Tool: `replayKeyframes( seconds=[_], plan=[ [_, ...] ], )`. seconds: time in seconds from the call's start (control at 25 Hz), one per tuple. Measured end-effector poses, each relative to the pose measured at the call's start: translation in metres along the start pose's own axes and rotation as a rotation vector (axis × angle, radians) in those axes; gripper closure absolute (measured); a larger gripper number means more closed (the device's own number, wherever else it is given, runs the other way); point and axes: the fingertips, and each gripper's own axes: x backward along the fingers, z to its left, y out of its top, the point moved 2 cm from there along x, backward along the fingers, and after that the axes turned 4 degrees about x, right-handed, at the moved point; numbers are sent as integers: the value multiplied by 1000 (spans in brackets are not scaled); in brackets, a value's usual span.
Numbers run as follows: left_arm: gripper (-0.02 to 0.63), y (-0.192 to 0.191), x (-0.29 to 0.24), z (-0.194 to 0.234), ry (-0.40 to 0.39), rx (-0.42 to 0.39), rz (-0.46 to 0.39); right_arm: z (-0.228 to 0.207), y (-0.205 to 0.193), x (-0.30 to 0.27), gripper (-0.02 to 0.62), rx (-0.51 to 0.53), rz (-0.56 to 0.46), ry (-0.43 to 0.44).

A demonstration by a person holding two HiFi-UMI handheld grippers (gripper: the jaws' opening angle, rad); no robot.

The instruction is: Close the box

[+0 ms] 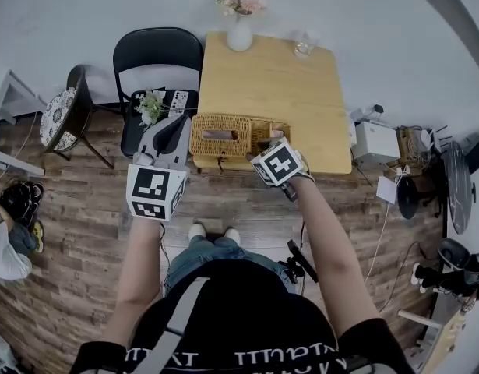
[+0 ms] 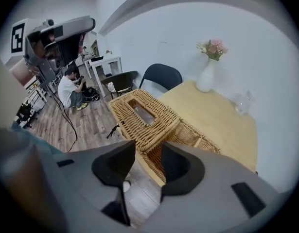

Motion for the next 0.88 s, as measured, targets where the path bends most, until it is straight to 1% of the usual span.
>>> replayKeyframes(
  seconds=[0.16, 0.32, 0.56, 0.72, 0.8, 0.88],
  plan=[
    [594, 19, -1, 1, 7, -26, -39, -7, 14, 21, 420, -32, -59, -8],
    [594, 36, -1, 3, 18, -46, -76, -7, 32, 38, 420, -37, -123, -20],
    [594, 50, -6, 3, 16, -64, -111, -13, 63, 73, 424, -65, -268, -75],
    [592, 63, -9, 4, 13, -73, -129, -18, 76, 104, 428, -129, -390, -116],
    [594, 71, -11, 5, 13, -78, -142, -21, 84, 122, 436, -168, -472, -139],
    [594, 78, -14, 6, 10, -88, -157, -26, 93, 142, 460, -204, -569, -181]
  ],
)
